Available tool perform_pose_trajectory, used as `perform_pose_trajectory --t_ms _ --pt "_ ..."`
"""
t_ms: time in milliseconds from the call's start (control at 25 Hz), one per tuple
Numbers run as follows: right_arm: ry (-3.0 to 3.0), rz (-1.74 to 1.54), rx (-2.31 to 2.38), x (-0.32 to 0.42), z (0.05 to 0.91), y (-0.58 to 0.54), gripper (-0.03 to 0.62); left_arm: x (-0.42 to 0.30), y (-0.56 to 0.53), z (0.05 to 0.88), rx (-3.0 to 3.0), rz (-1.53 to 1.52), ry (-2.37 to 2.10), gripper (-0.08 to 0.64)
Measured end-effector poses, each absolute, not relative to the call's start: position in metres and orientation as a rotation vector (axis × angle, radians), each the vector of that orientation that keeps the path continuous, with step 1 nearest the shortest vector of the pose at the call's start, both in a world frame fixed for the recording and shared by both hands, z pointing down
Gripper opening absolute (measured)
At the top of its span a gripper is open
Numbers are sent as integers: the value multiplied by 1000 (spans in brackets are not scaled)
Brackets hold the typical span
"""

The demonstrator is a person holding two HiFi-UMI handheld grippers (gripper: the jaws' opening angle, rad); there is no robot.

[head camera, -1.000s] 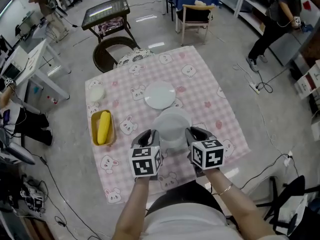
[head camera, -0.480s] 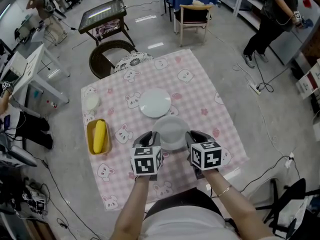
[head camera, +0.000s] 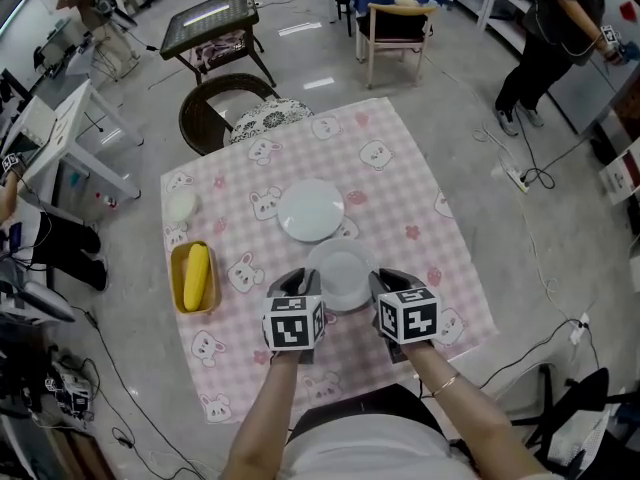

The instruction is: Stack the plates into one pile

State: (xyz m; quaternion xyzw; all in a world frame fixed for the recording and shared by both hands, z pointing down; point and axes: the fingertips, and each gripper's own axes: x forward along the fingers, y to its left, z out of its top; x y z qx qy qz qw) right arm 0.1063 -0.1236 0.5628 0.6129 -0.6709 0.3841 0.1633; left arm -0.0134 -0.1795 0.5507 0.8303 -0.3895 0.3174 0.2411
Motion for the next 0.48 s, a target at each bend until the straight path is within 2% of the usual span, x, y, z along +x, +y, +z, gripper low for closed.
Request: perform_pose_trajectory --t_ms 480 --pt "-1902 1060 1680 106 576 -132 74 -15 -186 569 2225 919 -1084 94"
